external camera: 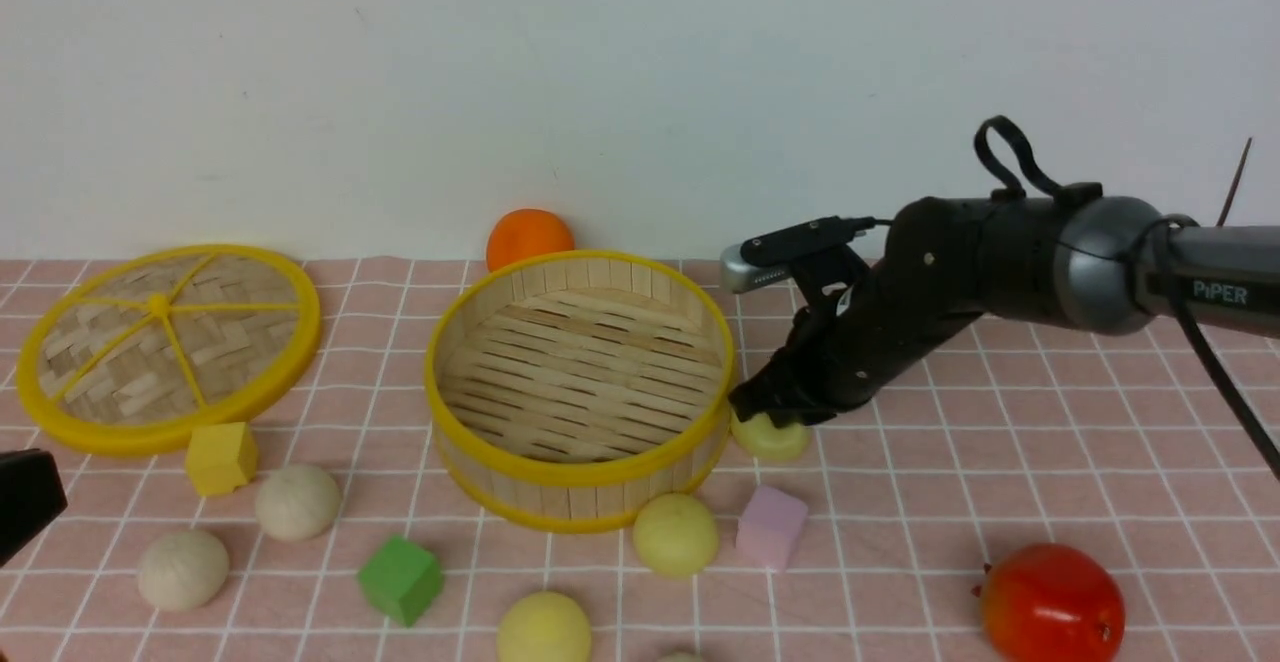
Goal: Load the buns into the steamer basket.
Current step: Use the right arm to grab a steamed stuffed bun, then use the right arm to put the steamed stuffed bun into the steamer, then use the right arm to grab a steamed stuffed bun
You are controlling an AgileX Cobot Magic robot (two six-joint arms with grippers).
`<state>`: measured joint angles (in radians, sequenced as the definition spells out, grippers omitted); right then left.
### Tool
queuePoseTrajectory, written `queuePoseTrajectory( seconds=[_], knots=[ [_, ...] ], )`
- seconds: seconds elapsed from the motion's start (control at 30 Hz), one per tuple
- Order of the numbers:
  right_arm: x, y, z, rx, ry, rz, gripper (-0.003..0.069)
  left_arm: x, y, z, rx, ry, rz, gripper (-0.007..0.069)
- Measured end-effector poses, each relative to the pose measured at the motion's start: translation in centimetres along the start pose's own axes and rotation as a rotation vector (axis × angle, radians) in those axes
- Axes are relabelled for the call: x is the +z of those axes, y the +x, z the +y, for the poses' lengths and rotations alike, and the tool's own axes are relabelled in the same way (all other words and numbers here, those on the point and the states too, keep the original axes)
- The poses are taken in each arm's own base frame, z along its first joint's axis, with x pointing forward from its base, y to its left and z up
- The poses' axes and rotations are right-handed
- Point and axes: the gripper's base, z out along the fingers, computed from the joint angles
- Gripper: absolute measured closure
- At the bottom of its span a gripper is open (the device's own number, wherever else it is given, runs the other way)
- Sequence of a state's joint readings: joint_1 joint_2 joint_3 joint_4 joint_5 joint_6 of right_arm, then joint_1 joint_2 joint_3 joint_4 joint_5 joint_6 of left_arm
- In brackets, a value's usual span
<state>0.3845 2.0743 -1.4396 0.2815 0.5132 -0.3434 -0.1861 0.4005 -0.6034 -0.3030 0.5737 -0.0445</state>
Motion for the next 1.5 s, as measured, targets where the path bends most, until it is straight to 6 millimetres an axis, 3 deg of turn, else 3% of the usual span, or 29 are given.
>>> queuePoseTrajectory(
  seconds=[0.13,0.27,0.4,0.47,0.6,0.63,0.67,0.7,0.77,0.87,0.93,0.97,1.03,1.07,1.1,1.17,1.23,1.3,1.4,1.43,1.5],
  knots=[
    [-2.5,-1.2,0.2,-0.047,-0.004,0.017,0.0633,0.0,0.0,0.0,0.0,0.0,0.002,0.0529],
    [-7.7,-5.0,0.6,-0.088,0.003,-0.071,0.0633,0.0,0.0,0.0,0.0,0.0,0.002,0.0526],
    [-11.1,-7.9,1.4,-0.045,-0.041,-0.201,0.0633,0.0,0.0,0.0,0.0,0.0,-0.001,0.0522],
    [-10.7,-8.5,2.3,-0.012,-0.089,-0.235,0.0633,0.0,-0.1,0.0,0.0,0.0,-0.011,0.0519],
    [-7.4,-8.2,3.3,0.022,-0.14,-0.193,0.0633,0.0,-0.1,0.0,0.0,0.001,-0.014,0.0517],
    [-5.3,-7.7,3.6,0.034,-0.155,-0.153,0.0633,0.0,-0.1,0.0,0.0,0.001,-0.014,0.0516],
    [-5.0,-7.6,3.6,0.035,-0.155,-0.148,0.0633,0.0,-0.1,0.0,0.0,0.001,-0.014,0.0517],
    [-3.1,-7.0,3.7,0.043,-0.16,-0.106,0.0633,0.0,-0.1,0.0,0.0,0.001,-0.014,0.0515],
    [-1.0,-6.2,3.4,0.05,-0.159,-0.062,0.0623,0.0,-0.1,0.0,0.0,0.001,-0.014,0.0513],
    [-0.2,-5.9,3.3,0.052,-0.154,-0.053,0.0592,0.0,-0.1,0.0,0.0,0.001,-0.014,0.051],
    [-0.6,-6.3,3.3,0.054,-0.154,-0.068,0.0498,0.0,-0.1,0.0,0.0,0.001,-0.013,0.0509],
    [-0.7,-6.3,3.3,0.055,-0.155,-0.067,0.0489,0.0,-0.1,0.0,0.0,0.001,-0.012,0.0509],
    [-1.4,-6.6,3.5,0.062,-0.17,-0.053,0.0353,0.0,-0.1,0.0,0.0,0.0,-0.009,0.0509],
    [-1.6,-6.7,3.5,0.061,-0.171,-0.054,0.0331,0.0,-0.1,0.0,0.0,0.0,-0.009,0.0509],
    [-2.5,-7.0,3.7,0.053,-0.18,-0.041,0.0257,0.0,-0.1,0.0,0.0,0.0,-0.007,0.0509],
    [-4.4,-7.3,4.0,0.048,-0.193,-0.015,0.0184,0.0,-0.1,0.0,0.0,0.0,-0.007,0.0509],
    [-7.4,-7.6,4.3,0.053,-0.196,0.014,0.0107,0.0,-0.1,0.0,0.0,0.0,-0.007,0.0509],
    [-10.1,-7.4,4.9,0.066,-0.193,0.052,0.008,0.0,-0.1,0.0,0.0,0.0,-0.007,0.0508],
    [-12.2,-6.4,6.4,0.076,-0.169,0.118,0.0086,0.0,-0.1,0.0,0.0,0.0,-0.007,0.0505],
    [-12.3,-6.3,6.3,0.079,-0.164,0.123,0.0088,0.0,-0.1,0.0,0.0,0.0,-0.006,0.0505],
    [-11.9,-4.9,8.1,0.067,-0.139,0.182,0.0116,0.0,0.0,0.0,0.0,0.0,0.0,0.0504]
  ],
)
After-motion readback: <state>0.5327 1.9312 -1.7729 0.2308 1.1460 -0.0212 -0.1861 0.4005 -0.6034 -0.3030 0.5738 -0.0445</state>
